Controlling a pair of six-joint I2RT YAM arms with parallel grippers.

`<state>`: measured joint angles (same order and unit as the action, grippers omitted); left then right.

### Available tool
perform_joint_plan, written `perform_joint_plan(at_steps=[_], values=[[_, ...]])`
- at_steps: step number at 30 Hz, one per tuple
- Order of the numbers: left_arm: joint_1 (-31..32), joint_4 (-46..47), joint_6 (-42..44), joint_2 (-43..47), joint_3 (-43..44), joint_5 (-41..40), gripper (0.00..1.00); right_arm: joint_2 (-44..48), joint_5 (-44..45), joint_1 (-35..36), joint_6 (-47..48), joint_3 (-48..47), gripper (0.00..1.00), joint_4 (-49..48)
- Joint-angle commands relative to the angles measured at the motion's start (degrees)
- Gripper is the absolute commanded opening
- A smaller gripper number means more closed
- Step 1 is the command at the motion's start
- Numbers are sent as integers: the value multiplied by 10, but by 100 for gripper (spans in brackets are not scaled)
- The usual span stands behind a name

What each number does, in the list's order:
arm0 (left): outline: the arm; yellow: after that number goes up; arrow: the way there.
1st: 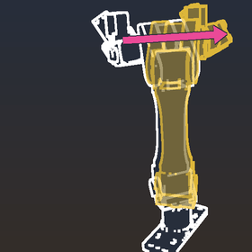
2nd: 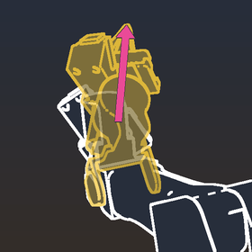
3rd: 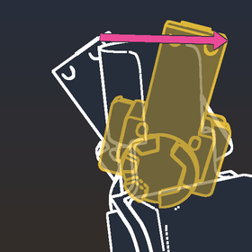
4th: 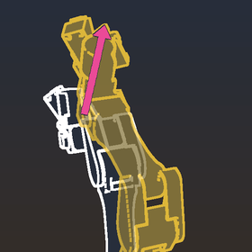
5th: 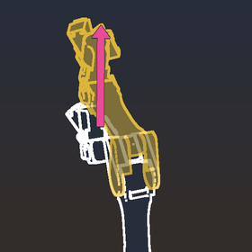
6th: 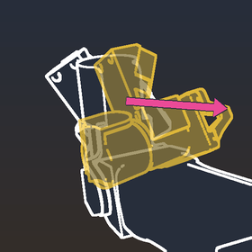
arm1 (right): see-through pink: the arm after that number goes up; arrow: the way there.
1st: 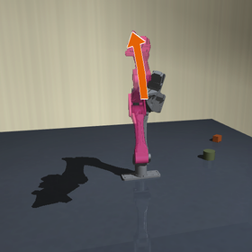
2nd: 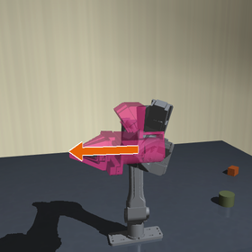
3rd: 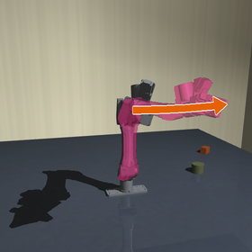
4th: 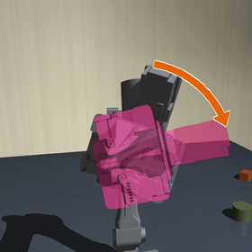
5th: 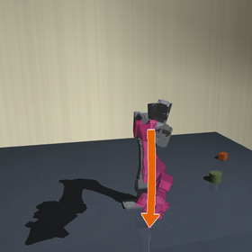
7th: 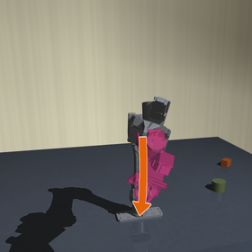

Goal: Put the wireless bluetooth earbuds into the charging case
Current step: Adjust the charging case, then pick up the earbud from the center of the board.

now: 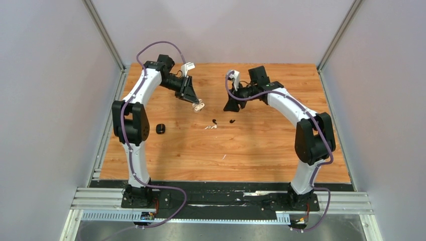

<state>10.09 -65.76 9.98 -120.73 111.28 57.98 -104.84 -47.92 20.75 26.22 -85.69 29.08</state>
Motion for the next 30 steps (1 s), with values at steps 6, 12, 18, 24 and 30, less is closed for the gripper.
perform_joint_plan(at_steps=[6,12,18,24,30], values=[[-38,99,-78,95,-77,-50,0,-34,100,58,-145,22,42,-37],[-54,123,-85,111,-95,-55,0,-70,162,94,-187,17,35,-31],[-65,144,-108,150,-117,-67,0,-107,284,119,-258,-15,37,-10],[-78,166,-123,178,-143,-86,0,-131,274,134,-284,-21,36,5],[-87,177,-131,192,-160,-82,0,-146,282,135,-297,-26,34,5]])
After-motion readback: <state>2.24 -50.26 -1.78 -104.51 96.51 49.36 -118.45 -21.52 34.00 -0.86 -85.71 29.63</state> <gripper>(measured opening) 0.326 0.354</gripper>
